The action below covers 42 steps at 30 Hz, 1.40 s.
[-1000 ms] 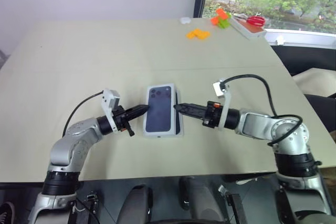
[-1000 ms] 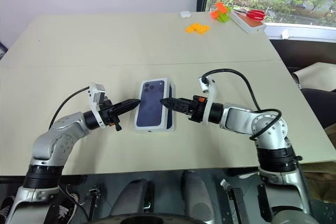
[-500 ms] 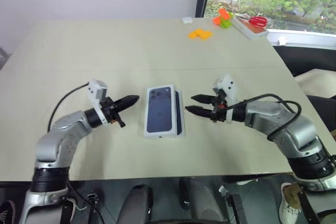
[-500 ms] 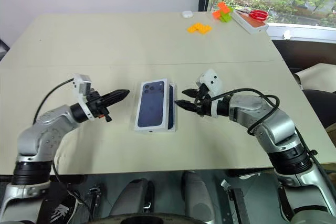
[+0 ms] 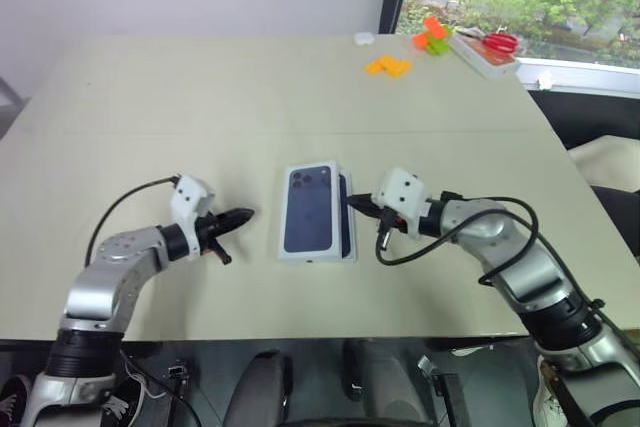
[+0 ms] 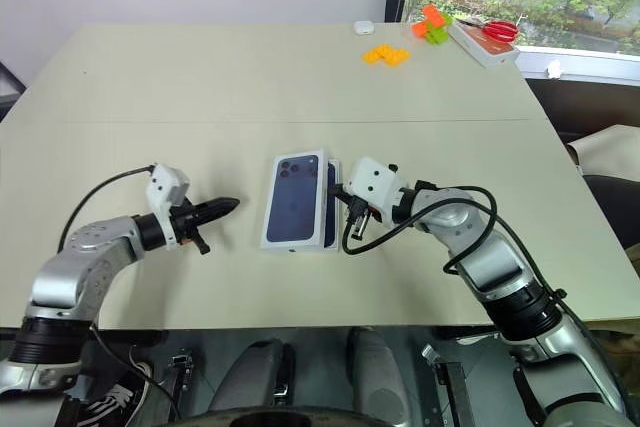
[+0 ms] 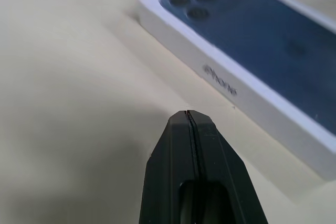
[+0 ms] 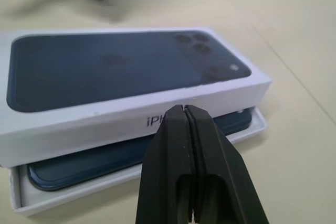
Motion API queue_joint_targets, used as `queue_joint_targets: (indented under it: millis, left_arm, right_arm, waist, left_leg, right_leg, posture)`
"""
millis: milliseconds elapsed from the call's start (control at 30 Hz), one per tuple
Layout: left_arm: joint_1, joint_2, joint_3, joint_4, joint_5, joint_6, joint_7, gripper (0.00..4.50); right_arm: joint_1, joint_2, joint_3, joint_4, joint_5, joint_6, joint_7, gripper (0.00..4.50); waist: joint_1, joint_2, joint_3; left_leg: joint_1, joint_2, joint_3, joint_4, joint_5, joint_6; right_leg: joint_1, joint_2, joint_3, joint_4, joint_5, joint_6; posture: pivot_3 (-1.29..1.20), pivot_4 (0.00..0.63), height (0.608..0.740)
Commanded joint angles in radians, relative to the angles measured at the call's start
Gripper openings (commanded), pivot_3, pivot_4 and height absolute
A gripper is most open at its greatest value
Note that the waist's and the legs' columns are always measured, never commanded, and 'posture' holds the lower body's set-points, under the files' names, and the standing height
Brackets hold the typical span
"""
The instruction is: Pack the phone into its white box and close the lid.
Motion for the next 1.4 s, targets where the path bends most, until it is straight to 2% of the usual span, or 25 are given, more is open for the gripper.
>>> queue_joint_targets:
  millis: [33, 400, 833, 1233, 1400]
  left_arm:
    - [-0.025, -0.014, -0.034, -0.003, 0.005, 0.022, -0.009, 0.0]
    - [-0.076, -0.051, -0.143, 0.025, 0.061, 0.03, -0.032, 0.0]
    - [-0.106, -0.118, -0.111, -0.008, 0.019, 0.071, -0.008, 0.0]
    - [-0.1, -0.124, -0.057, -0.096, -0.037, 0.14, 0.012, 0.0]
    - [-0.088, -0.117, -0.086, -0.094, -0.006, 0.111, -0.005, 0.0]
  right_arm:
    - [-0.001, 0.015, -0.015, 0.0, -0.042, -0.025, -0.004, 0.05]
    - [0.007, 0.033, -0.025, -0.004, -0.093, -0.018, 0.017, 0.05]
    - [0.023, 0.052, -0.03, -0.02, -0.126, -0.014, 0.044, 0.05]
    - [0.028, 0.06, -0.036, -0.022, -0.134, -0.007, 0.056, 0.05]
    - [0.028, 0.056, -0.044, -0.018, -0.138, -0.006, 0.062, 0.05]
  waist:
    - [0.0, 0.0, 0.0]
    - [0.002, 0.0, 0.0]
    - [0.001, 0.0, 0.0]
    - [0.0, 0.0, 0.0]
    - [0.0, 0.0, 0.0]
  left_leg:
    - [0.0, 0.0, 0.0, 0.0, 0.0, 0.0]
    - [0.001, 0.0, 0.0, 0.0, 0.0, 0.0]
    - [0.001, 0.0, 0.0, 0.0, 0.0, 0.0]
    - [0.001, 0.0, 0.0, 0.0, 0.0, 0.0]
    - [0.001, 0.0, 0.0, 0.0, 0.0, 0.0]
  right_leg:
    - [0.0, 0.0, 0.0, 0.0, 0.0, 0.0]
    - [0.001, 0.0, 0.0, 0.001, 0.001, 0.0]
    - [0.001, 0.0, 0.0, 0.001, 0.001, 0.0]
    - [0.001, 0.0, 0.0, 0.001, 0.001, 0.0]
    - [0.001, 0.0, 0.0, 0.001, 0.001, 0.001]
  posture:
    - [0.0, 0.15, 0.74]
    - [0.0, 0.15, 0.74]
    - [0.0, 0.15, 0.74]
    - [0.0, 0.15, 0.74]
    - [0.0, 0.15, 0.74]
